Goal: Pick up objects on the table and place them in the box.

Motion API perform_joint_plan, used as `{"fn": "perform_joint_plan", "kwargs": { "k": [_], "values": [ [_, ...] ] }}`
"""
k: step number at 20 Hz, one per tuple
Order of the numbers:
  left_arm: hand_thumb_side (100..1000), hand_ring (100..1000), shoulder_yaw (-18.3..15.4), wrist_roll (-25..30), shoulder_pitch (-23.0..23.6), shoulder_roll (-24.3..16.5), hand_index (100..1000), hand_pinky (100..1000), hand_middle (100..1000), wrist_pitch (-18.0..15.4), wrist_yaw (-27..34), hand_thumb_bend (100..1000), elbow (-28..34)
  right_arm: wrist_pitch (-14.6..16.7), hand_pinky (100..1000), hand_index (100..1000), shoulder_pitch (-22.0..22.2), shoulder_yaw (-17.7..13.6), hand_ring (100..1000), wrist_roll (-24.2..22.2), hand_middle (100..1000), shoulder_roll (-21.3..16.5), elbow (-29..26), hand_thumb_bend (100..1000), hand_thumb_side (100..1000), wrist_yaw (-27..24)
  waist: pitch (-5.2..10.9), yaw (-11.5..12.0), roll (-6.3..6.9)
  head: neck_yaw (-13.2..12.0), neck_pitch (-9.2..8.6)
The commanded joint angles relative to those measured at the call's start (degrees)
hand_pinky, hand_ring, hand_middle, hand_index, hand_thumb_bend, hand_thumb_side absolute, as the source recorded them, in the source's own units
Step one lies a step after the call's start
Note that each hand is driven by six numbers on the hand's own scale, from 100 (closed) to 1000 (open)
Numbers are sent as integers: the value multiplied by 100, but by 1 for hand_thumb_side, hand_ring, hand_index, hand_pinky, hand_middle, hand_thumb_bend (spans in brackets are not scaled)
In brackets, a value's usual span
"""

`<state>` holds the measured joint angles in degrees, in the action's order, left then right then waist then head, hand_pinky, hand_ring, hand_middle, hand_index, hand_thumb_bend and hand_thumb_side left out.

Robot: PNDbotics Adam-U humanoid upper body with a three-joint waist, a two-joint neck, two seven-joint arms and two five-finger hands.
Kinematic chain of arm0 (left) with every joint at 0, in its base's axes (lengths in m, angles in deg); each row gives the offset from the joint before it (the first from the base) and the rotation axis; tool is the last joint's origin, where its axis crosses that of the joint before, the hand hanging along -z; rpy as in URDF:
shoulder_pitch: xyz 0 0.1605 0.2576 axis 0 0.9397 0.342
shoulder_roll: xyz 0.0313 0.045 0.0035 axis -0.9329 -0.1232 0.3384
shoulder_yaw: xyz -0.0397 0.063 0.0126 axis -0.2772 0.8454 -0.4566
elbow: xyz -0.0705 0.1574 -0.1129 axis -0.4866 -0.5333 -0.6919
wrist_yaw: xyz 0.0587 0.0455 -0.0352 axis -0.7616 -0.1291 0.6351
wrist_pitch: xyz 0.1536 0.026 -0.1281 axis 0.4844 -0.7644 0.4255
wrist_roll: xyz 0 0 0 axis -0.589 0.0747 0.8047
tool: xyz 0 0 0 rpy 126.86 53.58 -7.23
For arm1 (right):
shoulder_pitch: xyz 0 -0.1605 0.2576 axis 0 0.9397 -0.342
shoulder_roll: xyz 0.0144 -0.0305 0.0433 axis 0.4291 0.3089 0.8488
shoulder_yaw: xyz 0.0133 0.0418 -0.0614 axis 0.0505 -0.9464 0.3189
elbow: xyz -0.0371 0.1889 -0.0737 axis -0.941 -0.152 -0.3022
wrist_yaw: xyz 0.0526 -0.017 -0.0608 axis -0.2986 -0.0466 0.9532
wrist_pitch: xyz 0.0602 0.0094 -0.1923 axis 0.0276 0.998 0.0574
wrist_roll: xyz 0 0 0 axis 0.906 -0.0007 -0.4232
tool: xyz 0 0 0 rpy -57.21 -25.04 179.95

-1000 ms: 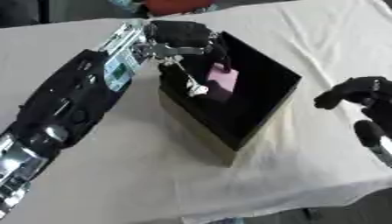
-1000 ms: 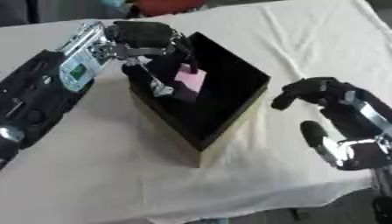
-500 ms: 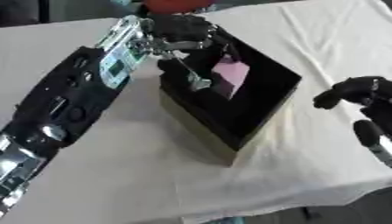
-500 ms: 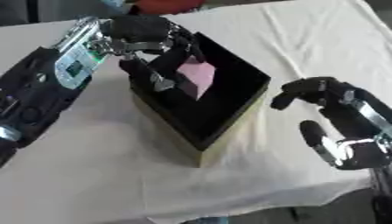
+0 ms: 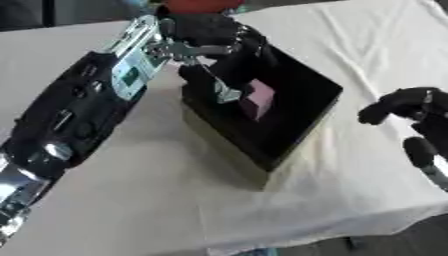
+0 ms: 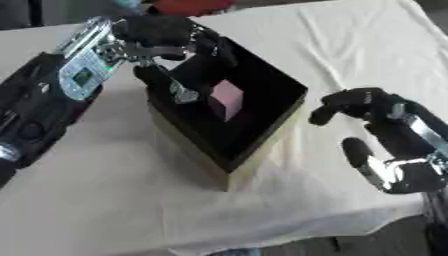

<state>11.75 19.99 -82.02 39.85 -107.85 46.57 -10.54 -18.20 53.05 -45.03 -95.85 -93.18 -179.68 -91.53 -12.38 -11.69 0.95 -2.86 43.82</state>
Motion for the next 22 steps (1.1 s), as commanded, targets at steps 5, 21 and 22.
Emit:
{"fn": "perform_joint_plan", "kwargs": {
  "k": [5, 21, 22],
  "values": [
    [524, 813, -235, 188, 18, -399, 890, 778, 830, -102, 231, 110, 471, 753, 760, 851, -2, -61, 706, -728, 619, -65, -27, 100, 414, -19, 126, 116, -48, 46, 6],
    [700, 843, -1366, 165, 1268, -2682, 1000, 812, 877, 261, 465, 676, 2589, 752, 760, 852, 106, -115, 706, -671, 618, -117, -3, 100, 414, 83, 185, 622, -47, 186, -9],
    [743, 856, -1400, 149, 1286, -2776, 1000, 818, 878, 220, 356, 745, 2577, 751, 760, 852, 111, -116, 706, -669, 618, -123, -1, 100, 414, 86, 194, 637, -39, 190, -12]
  ]
}}
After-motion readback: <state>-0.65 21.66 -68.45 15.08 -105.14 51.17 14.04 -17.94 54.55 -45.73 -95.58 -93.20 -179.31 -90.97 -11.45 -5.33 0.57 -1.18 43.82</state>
